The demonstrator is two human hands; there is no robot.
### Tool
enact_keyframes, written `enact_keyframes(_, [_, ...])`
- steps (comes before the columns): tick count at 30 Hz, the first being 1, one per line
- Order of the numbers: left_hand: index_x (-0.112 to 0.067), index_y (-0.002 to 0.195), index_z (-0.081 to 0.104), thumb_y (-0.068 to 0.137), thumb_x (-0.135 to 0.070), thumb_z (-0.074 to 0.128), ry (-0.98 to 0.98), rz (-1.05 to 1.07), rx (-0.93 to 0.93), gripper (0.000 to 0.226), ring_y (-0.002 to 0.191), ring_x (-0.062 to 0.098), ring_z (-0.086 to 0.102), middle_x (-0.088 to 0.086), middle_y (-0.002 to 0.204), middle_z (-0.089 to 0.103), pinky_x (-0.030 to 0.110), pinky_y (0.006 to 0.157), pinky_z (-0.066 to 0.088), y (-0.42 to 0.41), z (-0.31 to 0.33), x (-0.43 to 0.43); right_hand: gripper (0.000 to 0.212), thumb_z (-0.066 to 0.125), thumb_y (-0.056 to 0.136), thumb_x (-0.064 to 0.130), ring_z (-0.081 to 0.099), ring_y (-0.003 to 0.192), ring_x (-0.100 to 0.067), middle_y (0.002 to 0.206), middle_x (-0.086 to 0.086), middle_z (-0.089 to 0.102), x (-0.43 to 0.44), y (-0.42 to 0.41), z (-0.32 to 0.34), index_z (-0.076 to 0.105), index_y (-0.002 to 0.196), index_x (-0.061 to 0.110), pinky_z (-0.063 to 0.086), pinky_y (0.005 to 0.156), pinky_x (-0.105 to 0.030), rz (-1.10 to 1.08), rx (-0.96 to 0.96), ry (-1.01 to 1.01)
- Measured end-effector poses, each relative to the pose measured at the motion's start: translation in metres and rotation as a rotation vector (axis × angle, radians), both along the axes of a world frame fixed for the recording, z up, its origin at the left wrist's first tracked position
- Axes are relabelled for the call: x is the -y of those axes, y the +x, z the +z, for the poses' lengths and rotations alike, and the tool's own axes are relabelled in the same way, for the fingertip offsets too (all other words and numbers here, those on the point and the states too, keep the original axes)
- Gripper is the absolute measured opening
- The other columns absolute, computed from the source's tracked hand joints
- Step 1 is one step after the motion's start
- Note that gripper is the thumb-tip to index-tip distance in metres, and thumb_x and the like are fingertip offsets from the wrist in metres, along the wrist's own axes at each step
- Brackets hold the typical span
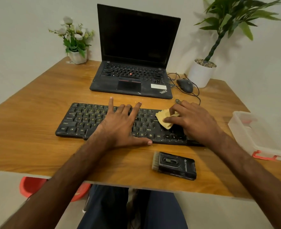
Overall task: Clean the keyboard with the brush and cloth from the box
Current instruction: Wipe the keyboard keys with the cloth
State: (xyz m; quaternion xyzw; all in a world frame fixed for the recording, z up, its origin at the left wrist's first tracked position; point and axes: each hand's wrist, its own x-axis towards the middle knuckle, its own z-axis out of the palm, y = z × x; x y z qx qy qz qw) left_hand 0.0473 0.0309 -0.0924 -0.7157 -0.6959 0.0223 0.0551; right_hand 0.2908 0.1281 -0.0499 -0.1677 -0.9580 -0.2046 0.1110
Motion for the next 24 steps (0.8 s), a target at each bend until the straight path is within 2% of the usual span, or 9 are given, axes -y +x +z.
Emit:
enact_keyframes(4, [-0.018, 0.155, -0.021, 0.06, -0.103, 0.007, 0.013, 0.004, 0.004, 0.131, 0.151, 0.029, 0.018, 0.014, 0.164, 0.017, 0.067, 0.116, -0.008, 0.001, 0.0, 0.001, 0.037, 0.064, 0.08, 0.01, 0.058, 0.089, -0.025, 0.106, -0.01, 0.065, 0.017, -0.015, -0.003, 0.071, 0.116, 0.016, 0.043, 0.062, -0.029, 0.016, -0.211, -0.047])
enact_keyframes(6, [-0.017, 0.155, -0.021, 0.059, -0.103, 0.005, 0.006, 0.009, 0.005, 0.131, 0.151, 0.029, 0.018, 0.014, 0.164, 0.017, 0.067, 0.116, -0.008, 0.0, -0.001, 0.002, 0.038, 0.067, 0.079, 0.011, 0.059, 0.09, -0.024, 0.106, -0.009, 0.065, 0.025, -0.02, -0.015, 0.07, 0.116, 0.016, 0.047, 0.064, -0.032, 0.076, -0.171, -0.072])
enact_keyframes(9, [-0.017, 0.155, -0.02, 0.057, -0.104, 0.003, 0.006, 0.001, 0.005, 0.133, 0.151, 0.029, 0.019, 0.013, 0.164, 0.018, 0.067, 0.116, -0.008, -0.001, -0.001, 0.0, 0.046, 0.07, 0.073, 0.003, 0.06, 0.094, -0.024, 0.106, -0.006, 0.065, 0.017, -0.013, -0.022, 0.07, 0.116, 0.02, 0.043, 0.069, -0.033, 0.117, -0.071, -0.064])
enact_keyframes(12, [-0.016, 0.155, -0.021, 0.059, -0.103, 0.007, 0.011, -0.008, 0.017, 0.132, 0.151, 0.029, 0.019, 0.012, 0.164, 0.018, 0.066, 0.116, -0.01, -0.001, -0.001, 0.001, 0.047, 0.073, 0.074, -0.001, 0.059, 0.092, -0.023, 0.105, -0.004, 0.064, 0.005, -0.006, -0.016, 0.07, 0.116, 0.021, 0.047, 0.065, -0.034, 0.04, -0.053, -0.092])
enact_keyframes(14, [-0.016, 0.154, -0.022, 0.061, -0.103, 0.011, 0.013, -0.006, 0.043, 0.131, 0.152, 0.028, 0.015, 0.012, 0.165, 0.015, 0.066, 0.116, -0.012, -0.002, -0.002, 0.003, 0.042, 0.073, 0.08, 0.002, 0.059, 0.091, -0.02, 0.102, -0.001, 0.063, 0.004, -0.005, -0.01, 0.07, 0.117, 0.021, 0.045, 0.063, -0.029, -0.08, -0.113, -0.173])
enact_keyframes(19, [-0.019, 0.151, -0.029, 0.056, -0.105, 0.006, 0.016, 0.021, 0.084, 0.132, 0.153, 0.029, 0.009, 0.013, 0.166, 0.008, 0.067, 0.116, -0.008, -0.002, -0.005, 0.004, 0.03, 0.064, 0.092, 0.018, 0.059, 0.094, -0.019, 0.106, -0.003, 0.064, 0.024, -0.039, -0.01, 0.066, 0.122, 0.012, 0.042, 0.076, -0.024, -0.247, -0.359, -0.372])
enact_keyframes(22, [-0.019, 0.151, -0.028, 0.056, -0.105, 0.005, 0.033, 0.03, 0.065, 0.132, 0.152, 0.029, 0.014, 0.014, 0.165, 0.013, 0.067, 0.116, -0.007, -0.002, -0.006, 0.004, 0.031, 0.059, 0.096, 0.022, 0.056, 0.099, -0.016, 0.112, -0.002, 0.061, 0.038, -0.061, -0.013, 0.063, 0.125, 0.013, 0.046, 0.086, -0.028, -0.283, -0.287, -0.403])
enact_keyframes(24, [-0.017, 0.152, -0.025, 0.057, -0.105, 0.006, 0.047, 0.026, 0.05, 0.133, 0.151, 0.029, 0.02, 0.015, 0.163, 0.02, 0.067, 0.116, -0.006, -0.002, -0.006, 0.003, 0.029, 0.061, 0.094, 0.023, 0.055, 0.098, -0.012, 0.111, 0.002, 0.06, 0.042, -0.063, -0.007, 0.066, 0.123, 0.016, 0.047, 0.088, -0.028, -0.212, -0.206, -0.472])
